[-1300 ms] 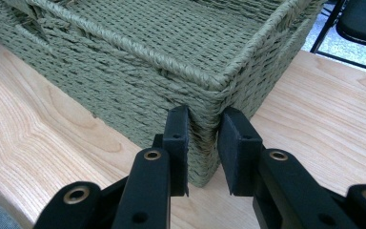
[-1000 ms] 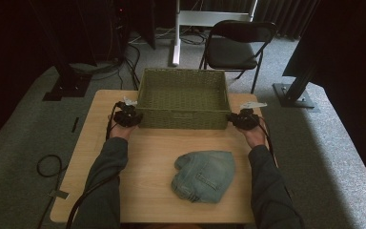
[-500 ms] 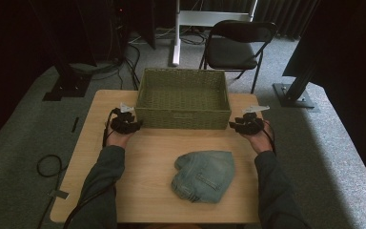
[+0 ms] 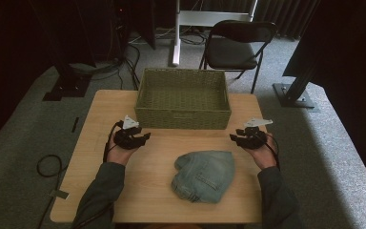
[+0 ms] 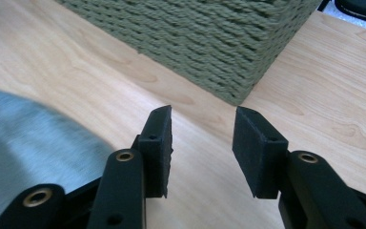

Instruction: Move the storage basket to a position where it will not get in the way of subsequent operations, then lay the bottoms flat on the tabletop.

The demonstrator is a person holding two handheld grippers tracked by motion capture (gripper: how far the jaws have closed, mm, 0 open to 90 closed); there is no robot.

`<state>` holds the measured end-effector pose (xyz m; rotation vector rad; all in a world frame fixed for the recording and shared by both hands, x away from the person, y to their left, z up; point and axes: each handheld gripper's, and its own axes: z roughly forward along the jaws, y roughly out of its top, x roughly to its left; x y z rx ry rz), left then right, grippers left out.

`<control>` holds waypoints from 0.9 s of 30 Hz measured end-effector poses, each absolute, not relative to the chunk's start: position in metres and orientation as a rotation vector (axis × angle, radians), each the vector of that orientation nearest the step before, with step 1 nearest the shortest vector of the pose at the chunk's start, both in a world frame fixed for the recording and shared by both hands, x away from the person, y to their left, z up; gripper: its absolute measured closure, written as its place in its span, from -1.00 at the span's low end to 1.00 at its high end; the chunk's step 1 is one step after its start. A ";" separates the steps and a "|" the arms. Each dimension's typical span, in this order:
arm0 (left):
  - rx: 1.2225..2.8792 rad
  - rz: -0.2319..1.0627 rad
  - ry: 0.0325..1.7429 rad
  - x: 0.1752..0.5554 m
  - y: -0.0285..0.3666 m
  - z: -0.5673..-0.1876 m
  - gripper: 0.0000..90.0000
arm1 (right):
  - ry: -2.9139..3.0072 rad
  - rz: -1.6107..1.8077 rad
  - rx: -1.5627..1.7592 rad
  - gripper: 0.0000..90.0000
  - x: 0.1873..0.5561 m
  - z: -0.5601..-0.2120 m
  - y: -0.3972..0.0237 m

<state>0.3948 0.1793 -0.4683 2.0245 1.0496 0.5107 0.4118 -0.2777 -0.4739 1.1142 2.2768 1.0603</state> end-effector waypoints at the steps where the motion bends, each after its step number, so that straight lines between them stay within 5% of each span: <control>1: 2.027 0.502 1.039 0.392 0.177 -0.468 0.16 | 2.275 1.069 1.109 0.28 0.408 -0.473 -0.277; 27: 2.060 0.470 0.926 0.351 0.146 -0.472 0.13 | 2.288 1.156 0.937 0.09 0.329 -0.460 -0.262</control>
